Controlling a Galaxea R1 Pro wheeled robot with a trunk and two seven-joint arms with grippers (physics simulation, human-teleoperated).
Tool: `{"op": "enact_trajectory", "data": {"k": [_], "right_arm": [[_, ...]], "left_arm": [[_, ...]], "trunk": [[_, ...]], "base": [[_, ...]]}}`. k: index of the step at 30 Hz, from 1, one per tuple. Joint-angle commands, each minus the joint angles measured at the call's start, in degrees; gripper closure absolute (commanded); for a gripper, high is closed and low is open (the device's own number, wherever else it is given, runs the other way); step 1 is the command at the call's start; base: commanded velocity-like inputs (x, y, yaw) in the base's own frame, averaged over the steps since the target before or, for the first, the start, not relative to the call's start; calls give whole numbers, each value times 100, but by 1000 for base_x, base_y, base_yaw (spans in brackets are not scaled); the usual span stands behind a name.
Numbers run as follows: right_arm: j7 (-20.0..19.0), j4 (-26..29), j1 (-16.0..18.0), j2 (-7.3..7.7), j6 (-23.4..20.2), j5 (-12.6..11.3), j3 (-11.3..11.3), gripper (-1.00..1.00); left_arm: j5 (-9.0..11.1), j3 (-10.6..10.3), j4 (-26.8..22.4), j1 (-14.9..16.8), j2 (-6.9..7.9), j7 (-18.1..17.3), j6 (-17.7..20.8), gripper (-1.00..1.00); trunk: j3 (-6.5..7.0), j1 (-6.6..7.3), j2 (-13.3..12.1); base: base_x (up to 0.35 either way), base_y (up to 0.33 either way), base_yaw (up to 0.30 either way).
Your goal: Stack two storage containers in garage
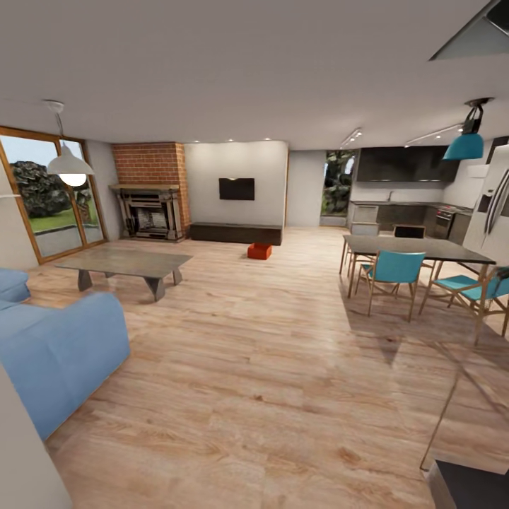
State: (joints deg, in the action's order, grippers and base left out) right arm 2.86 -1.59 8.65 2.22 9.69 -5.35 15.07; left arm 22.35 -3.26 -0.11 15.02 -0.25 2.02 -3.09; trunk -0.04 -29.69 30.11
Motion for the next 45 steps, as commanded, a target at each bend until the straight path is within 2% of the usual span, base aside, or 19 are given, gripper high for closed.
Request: {"op": "enact_trajectory", "data": {"k": [1, 16, 24, 31, 45], "right_arm": [[5, -17, 5, -1, 33, -55, 49, -100], [25, -18, 5, -5, 33, -59, 41, -100], [30, -17, 5, -22, 33, -62, 40, -100], [31, -17, 5, -21, 33, -62, 39, -100], [22, -17, 5, -16, 33, -54, 41, -100]], "left_arm": [[35, -35, 4, 1, -2, 18, -14, -100], [33, -35, 3, 1, -2, 18, -11, -100], [35, -36, 8, 1, 3, 18, -9, -100], [35, -35, 9, 1, 8, 18, -1, -100], [35, -35, 11, 1, 16, 17, 2, -100]], "trunk": [[-1, -5, 2], [-1, -5, 2], [-1, -5, 2], [-1, -5, 2], [-1, -5, 2]], "base": [[324, 149, 0], [324, 153, -3], [324, 143, -222], [324, 27, -209], [324, 1, -14]]}}
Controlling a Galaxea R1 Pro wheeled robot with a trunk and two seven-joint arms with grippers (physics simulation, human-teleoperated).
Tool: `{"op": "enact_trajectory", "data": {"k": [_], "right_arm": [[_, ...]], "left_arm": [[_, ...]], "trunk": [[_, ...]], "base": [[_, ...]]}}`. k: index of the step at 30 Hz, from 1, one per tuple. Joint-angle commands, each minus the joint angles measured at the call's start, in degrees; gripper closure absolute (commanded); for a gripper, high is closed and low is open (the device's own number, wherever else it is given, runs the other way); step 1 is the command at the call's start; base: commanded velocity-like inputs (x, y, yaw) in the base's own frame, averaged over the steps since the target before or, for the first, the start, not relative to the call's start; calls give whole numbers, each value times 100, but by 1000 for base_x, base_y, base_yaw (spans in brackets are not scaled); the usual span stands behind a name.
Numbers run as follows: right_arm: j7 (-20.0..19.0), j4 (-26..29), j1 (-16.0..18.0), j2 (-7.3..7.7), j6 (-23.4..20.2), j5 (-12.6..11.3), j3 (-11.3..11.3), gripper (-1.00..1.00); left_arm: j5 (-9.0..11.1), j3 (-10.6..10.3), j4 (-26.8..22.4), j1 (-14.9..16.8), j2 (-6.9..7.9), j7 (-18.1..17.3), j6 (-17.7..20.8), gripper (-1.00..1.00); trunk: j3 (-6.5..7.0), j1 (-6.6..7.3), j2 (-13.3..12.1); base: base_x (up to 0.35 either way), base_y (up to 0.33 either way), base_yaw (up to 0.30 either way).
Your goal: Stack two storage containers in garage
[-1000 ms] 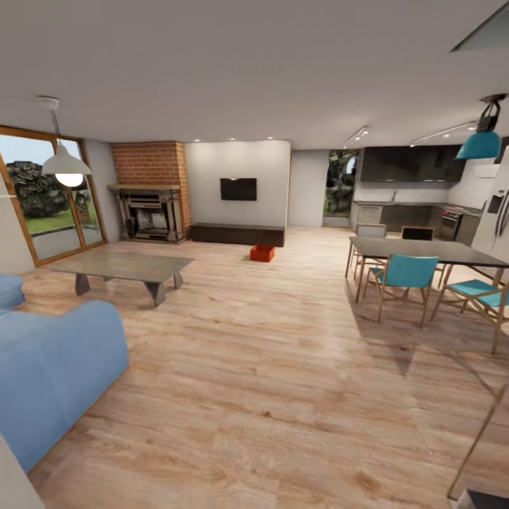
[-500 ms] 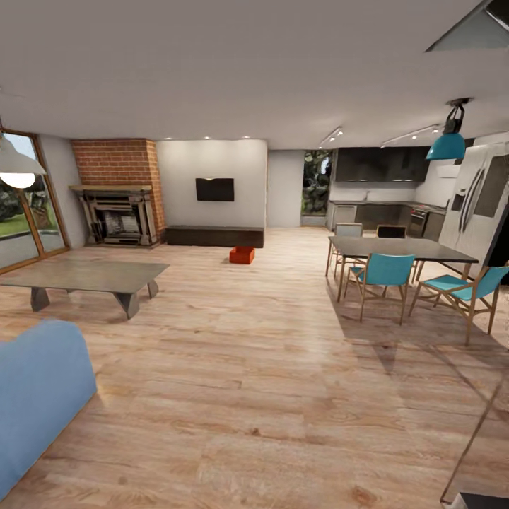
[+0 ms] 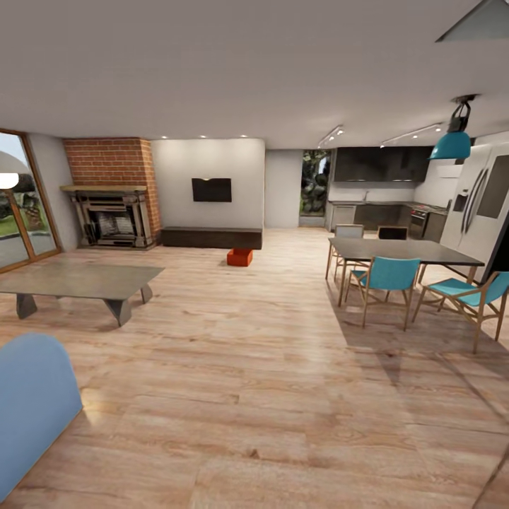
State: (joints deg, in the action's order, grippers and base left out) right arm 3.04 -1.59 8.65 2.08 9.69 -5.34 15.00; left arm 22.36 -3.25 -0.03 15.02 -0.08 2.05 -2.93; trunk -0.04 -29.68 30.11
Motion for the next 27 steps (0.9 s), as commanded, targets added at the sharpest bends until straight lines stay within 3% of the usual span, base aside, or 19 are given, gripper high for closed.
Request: {"op": "enact_trajectory", "data": {"k": [1, 16, 27], "right_arm": [[4, -17, 5, -4, 33, -55, 50, -100], [-47, -17, 5, -50, 33, -70, -7, -100], [-45, -17, 5, -25, 37, -55, 13, -100]], "left_arm": [[33, -35, 3, 1, -1, 14, -14, -100], [32, -40, -5, 1, -1, 14, -14, -100], [32, -38, -3, 1, -5, 13, -14, -100]], "trunk": [[-1, -5, 2], [-1, -5, 2], [-1, -5, 2]], "base": [[324, 0, 0], [324, 0, 2], [324, 0, 149]]}}
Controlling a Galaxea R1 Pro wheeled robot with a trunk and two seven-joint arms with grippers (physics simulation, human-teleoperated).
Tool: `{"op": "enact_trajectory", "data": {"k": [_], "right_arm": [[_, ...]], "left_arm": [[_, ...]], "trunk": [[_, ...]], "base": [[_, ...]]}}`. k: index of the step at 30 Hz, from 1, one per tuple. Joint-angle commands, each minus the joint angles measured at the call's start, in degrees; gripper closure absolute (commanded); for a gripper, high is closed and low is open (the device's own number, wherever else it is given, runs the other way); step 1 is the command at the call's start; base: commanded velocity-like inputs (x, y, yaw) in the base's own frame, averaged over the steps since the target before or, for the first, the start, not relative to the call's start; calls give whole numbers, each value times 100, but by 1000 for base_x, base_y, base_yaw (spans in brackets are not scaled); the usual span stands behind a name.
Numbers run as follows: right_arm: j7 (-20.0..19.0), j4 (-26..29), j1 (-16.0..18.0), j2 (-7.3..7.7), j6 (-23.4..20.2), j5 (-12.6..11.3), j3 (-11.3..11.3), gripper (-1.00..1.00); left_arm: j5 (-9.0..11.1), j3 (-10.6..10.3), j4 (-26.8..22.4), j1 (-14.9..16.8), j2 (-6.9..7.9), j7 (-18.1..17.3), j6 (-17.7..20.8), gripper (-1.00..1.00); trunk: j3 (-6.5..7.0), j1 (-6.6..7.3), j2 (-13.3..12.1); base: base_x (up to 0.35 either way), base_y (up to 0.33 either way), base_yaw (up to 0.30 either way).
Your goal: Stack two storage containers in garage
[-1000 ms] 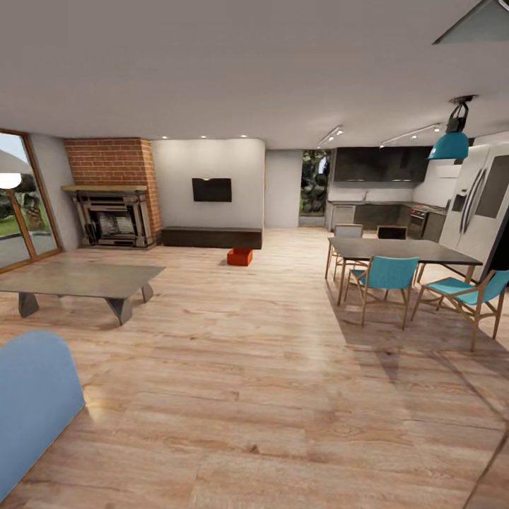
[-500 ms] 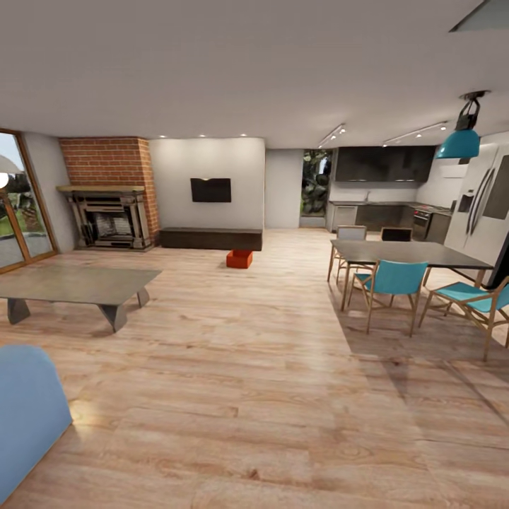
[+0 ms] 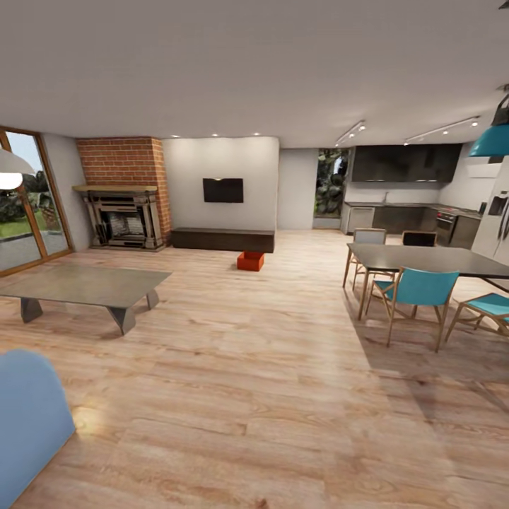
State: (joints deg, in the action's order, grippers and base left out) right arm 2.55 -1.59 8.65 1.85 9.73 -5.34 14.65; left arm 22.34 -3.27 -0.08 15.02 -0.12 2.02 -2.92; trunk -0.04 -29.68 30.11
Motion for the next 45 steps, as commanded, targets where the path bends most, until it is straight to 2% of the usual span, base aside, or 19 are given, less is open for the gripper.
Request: {"op": "enact_trajectory", "data": {"k": [1, 33, 45], "right_arm": [[3, -17, 5, -3, 34, -55, 47, -100], [28, -17, 5, -3, 29, -64, 49, -100], [44, -17, 5, -1, 29, -70, 54, -100]], "left_arm": [[34, -35, 2, 1, -2, 16, -15, -100], [34, -37, 7, 1, -14, 16, -24, -100], [34, -37, 5, 1, -14, 17, -24, -100]], "trunk": [[-1, -5, 2], [-1, -5, 2], [-1, -5, 2]], "base": [[324, 0, 23], [324, 0, 2], [324, 0, 174]]}}
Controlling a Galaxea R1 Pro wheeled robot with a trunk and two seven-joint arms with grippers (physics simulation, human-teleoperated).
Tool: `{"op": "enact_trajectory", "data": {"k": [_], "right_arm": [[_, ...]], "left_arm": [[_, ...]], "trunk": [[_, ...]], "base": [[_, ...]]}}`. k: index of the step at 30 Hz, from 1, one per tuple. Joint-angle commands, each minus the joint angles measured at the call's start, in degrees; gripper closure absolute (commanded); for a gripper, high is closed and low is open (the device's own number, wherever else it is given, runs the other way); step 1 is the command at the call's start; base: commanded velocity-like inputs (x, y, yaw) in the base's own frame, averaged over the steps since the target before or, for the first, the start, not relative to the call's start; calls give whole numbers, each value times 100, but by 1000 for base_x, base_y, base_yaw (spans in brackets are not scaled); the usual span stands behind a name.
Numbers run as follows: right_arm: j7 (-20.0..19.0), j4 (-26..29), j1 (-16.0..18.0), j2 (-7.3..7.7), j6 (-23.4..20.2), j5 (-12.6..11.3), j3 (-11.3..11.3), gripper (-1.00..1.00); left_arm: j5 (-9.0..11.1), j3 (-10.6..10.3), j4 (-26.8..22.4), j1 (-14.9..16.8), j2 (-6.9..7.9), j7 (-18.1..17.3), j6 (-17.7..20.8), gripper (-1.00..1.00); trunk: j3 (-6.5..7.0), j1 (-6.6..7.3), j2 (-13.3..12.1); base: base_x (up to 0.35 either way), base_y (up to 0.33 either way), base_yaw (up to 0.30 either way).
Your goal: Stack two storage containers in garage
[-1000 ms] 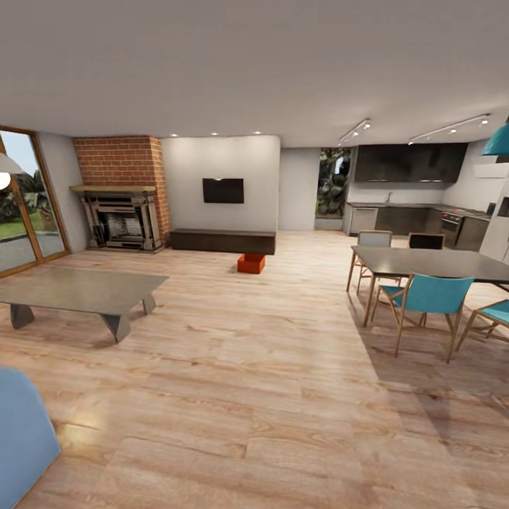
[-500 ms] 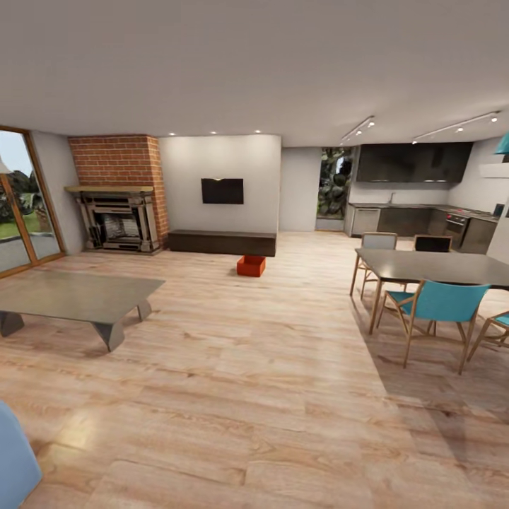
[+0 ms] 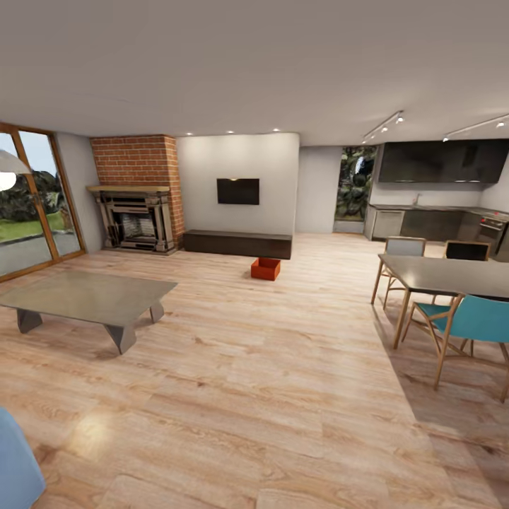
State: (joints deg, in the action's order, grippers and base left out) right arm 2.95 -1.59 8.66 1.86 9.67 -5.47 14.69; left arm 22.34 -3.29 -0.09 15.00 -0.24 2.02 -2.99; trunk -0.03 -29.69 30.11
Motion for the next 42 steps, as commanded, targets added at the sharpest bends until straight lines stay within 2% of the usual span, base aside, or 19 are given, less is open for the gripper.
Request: {"op": "enact_trajectory", "data": {"k": [1, 8, 42], "right_arm": [[4, -17, 4, -2, 35, -57, 49, -100], [4, -17, 4, -1, 34, -58, 45, -100], [30, -17, 4, 9, 30, -77, 50, -100]], "left_arm": [[34, -37, 4, 3, -2, 16, -17, -100], [32, -39, 5, 3, -6, 15, -16, -100], [34, -33, 4, 3, -3, 18, -26, -100]], "trunk": [[-1, -5, 2], [-1, -5, 2], [-1, -5, 2]], "base": [[324, 0, 215], [324, 0, 127], [324, 0, 2]]}}
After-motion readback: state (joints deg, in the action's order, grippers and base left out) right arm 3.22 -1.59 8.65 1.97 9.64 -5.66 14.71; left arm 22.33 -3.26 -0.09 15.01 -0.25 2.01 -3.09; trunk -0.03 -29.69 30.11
